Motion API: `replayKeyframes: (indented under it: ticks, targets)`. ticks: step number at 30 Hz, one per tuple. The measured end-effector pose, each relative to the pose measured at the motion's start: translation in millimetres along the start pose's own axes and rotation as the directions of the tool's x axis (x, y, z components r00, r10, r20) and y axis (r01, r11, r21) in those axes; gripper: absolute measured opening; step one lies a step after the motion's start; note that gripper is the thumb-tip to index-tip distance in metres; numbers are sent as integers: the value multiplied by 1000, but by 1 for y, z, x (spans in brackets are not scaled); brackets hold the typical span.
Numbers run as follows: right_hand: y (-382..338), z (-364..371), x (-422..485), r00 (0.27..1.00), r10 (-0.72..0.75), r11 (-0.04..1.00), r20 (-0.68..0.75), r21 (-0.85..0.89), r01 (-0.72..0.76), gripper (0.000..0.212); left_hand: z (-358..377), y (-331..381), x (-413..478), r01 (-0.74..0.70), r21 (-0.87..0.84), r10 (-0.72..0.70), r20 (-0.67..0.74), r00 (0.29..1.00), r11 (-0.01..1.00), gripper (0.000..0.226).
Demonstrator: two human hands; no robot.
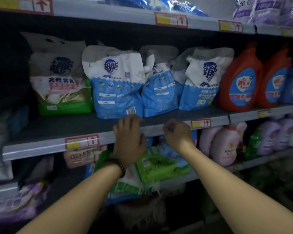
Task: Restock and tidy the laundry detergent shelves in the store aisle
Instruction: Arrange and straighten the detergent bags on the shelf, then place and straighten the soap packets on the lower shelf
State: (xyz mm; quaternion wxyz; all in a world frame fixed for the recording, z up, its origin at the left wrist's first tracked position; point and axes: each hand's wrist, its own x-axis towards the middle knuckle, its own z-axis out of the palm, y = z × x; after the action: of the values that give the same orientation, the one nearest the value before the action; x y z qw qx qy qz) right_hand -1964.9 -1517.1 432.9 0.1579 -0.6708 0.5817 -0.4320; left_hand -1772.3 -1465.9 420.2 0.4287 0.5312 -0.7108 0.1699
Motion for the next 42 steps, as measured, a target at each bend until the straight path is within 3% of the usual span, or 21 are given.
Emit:
replayKeyframes:
  ticks: [2, 5, 6, 9, 11, 17, 19, 21, 26, 29, 32, 34, 36, 38, 42]
  targets:
    - [25, 13, -24, 998, 64, 998, -20, 25, -64, 11, 18, 5, -40, -57, -85, 68, 143, 987, 995, 40]
    - [61, 35, -53, 956, 286, 952, 62, 92, -290, 10, 50, -2, -89, 29, -138, 31, 413, 910, 990, 51]
    - [73, 44, -61, 907, 403, 889, 126, 182, -420, 10, 59, -3, -101, 79, -128, -3, 507, 862, 989, 60]
    - [98, 63, -83, 691, 643, 512, 329, 486, -708, 6, 81, -7, -122, 166, -90, -64, 668, 741, 982, 82]
    - [112, 72, -87, 652, 676, 420, 345, 547, -725, 4, 92, -10, -124, 172, -70, -74, 698, 712, 983, 87]
    - [134, 100, -71, 591, 685, 287, 426, 589, -756, 20, 137, -21, -133, 295, -37, -159, 774, 613, 955, 89]
    - [140, 111, -63, 563, 700, 243, 439, 595, -766, 40, 151, -22, -146, 319, -25, -193, 752, 630, 947, 90]
    - [145, 119, -56, 546, 716, 195, 436, 626, -755, 56, 160, -23, -157, 309, -30, -204, 690, 695, 951, 91]
    - [145, 136, -42, 517, 741, 113, 429, 679, -725, 69, 164, -28, -163, 385, -96, -229, 667, 709, 918, 92]
    - [142, 154, -38, 517, 744, 99, 424, 694, -713, 69, 158, -25, -163, 463, -168, -255, 651, 715, 870, 85]
    - [142, 163, -36, 508, 725, 81, 465, 675, -733, 42, 148, -27, -165, 532, -257, -270, 640, 719, 807, 81]
    - [137, 159, -41, 532, 726, 122, 435, 680, -723, 21, 140, -27, -162, 550, -284, -278, 632, 723, 785, 82]
    - [128, 153, -46, 583, 737, 213, 342, 702, -680, 8, 133, -23, -159, 508, -276, -276, 587, 761, 816, 86]
    - [114, 146, -54, 650, 726, 338, 225, 706, -622, 8, 123, -13, -155, 392, -151, -261, 528, 808, 907, 93]
    - [69, 118, -83, 828, 560, 689, 16, 547, -477, 9, 95, 18, -147, 283, 167, -327, 407, 853, 945, 98]
